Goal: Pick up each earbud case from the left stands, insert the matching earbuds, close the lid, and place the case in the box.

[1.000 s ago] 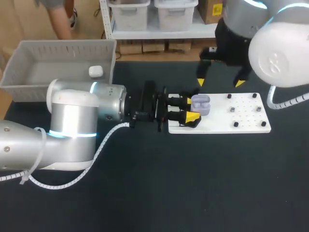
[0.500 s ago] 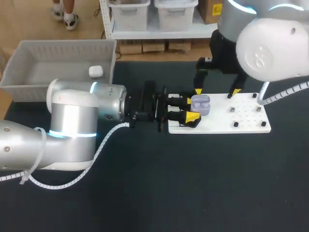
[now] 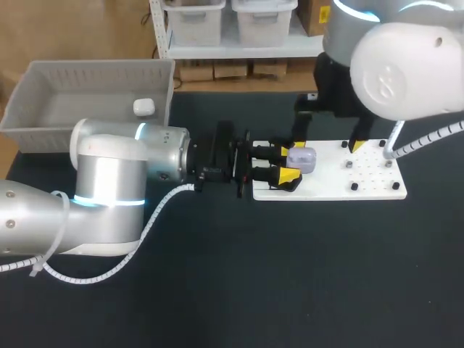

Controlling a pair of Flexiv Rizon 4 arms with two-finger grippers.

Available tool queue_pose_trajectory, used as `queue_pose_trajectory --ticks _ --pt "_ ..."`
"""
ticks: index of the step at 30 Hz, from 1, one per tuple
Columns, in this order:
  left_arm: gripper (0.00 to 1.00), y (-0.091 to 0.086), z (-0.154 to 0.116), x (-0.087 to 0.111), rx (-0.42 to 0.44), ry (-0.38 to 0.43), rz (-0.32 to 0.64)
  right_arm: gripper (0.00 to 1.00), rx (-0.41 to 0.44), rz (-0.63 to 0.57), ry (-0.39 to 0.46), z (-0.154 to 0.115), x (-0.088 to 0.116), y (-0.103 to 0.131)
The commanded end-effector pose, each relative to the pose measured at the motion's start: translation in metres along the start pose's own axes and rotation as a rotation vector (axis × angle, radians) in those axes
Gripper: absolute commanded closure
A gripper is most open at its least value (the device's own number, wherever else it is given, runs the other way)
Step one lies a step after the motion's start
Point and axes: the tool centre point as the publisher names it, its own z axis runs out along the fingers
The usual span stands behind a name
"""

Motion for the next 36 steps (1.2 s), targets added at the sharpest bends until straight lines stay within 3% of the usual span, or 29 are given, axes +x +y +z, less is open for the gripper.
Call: queue_pose_trajectory --ticks 1,6,15,19,28,33,36 --pt "1.0 -0.002 0.0 0.0 -0.007 0.0 0.002 0.0 0.002 0.002 -0.012 -0.001 0.004 -0.003" --pt "1.0 -0.002 0.0 0.0 -0.007 0.0 0.002 0.0 0.0 0.009 -0.038 -0.006 0.005 -0.003" --pt "1.0 -0.002 0.0 0.0 -0.007 0.0 0.002 0.0 -0.024 0.029 -0.228 -0.052 0.027 -0.018" --pt "1.0 -0.004 -0.016 -0.016 -0.064 0.039 -0.03 0.0 -0.03 0.029 -0.264 -0.064 0.036 -0.021" --pt "1.0 -0.005 -0.074 -0.045 -0.257 0.103 -0.051 0.0 -0.03 0.029 -0.264 -0.064 0.036 -0.021" --pt "1.0 0.014 -0.123 -0.042 -0.408 0.155 -0.049 0.0 -0.03 0.029 -0.264 -0.064 0.036 -0.021" --pt "1.0 0.031 -0.16 -0.036 -0.545 0.14 -0.052 0.0 -0.03 0.029 -0.264 -0.064 0.036 -0.021"
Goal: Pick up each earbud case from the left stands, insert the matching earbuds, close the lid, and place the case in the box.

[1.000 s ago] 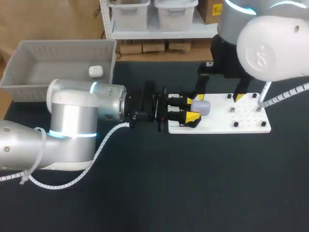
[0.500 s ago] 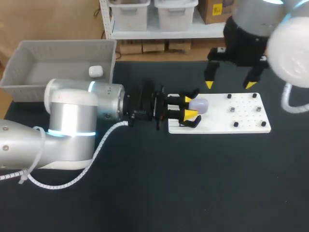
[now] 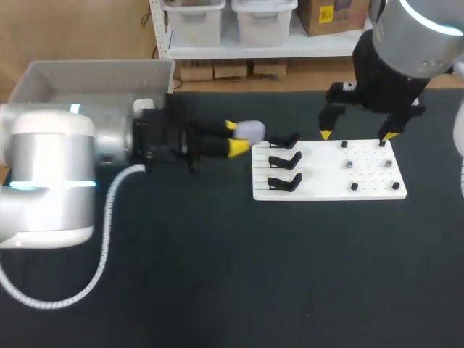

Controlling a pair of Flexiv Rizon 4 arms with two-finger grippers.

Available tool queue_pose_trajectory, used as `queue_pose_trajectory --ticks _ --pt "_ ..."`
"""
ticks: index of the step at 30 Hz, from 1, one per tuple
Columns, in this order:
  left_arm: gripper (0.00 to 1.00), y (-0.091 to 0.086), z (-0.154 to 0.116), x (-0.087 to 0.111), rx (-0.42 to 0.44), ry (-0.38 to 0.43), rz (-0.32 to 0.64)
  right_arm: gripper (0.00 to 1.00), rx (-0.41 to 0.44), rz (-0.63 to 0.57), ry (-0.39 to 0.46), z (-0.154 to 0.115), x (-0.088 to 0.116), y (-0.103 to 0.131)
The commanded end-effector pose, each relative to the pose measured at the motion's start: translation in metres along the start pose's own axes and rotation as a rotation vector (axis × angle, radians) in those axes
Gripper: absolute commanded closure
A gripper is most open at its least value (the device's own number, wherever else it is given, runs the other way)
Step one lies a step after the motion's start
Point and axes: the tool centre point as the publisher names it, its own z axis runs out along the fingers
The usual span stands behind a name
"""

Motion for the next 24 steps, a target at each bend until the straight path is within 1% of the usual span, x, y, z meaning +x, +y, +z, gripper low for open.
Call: queue_pose_trajectory --ticks 1,3,5,7,8,10,11,13,15,20,24 --pt "1.0 0.022 -0.059 0.005 -0.324 -0.016 0.002 0.0 0.0 0.001 -0.008 0.001 0.001 -0.001" --pt "1.0 0.041 -0.076 0.01 -0.391 0.018 0.022 0.0 0.0 0.001 -0.008 0.001 0.001 -0.001" --pt "1.0 0.065 -0.097 0.016 -0.481 0.076 0.048 0.0 0.0 0.001 -0.008 0.001 0.001 -0.001" --pt "1.0 0.089 -0.118 0.02 -0.563 0.1 0.047 0.0 0.0 0.001 -0.008 0.001 0.001 -0.001" --pt "1.0 0.099 -0.126 0.019 -0.589 0.126 0.075 0.0 0.0 0.001 -0.008 0.001 0.001 -0.001" --pt "1.0 0.12 -0.143 0.02 -0.649 0.134 0.08 0.0 0.0 0.001 -0.008 0.001 0.001 -0.001" --pt "1.0 0.13 -0.151 0.021 -0.669 0.151 0.091 0.0 0.0 0.001 -0.008 0.001 0.001 -0.001" --pt "1.0 0.145 -0.163 0.021 -0.701 0.167 0.11 0.0 0.0 0.001 -0.008 0.001 0.001 -0.001" --pt "1.0 0.156 -0.172 0.021 -0.733 0.2 0.132 0.0 0.0 0.001 -0.008 0.001 0.001 -0.001" --pt "1.0 0.176 -0.193 0.019 -0.787 0.234 0.15 0.0 0.0 0.001 -0.008 0.001 0.001 -0.001" --pt "1.0 0.184 -0.2 0.018 -0.809 0.257 0.167 0.0 0.0 0.001 -0.008 0.001 0.001 -0.001"
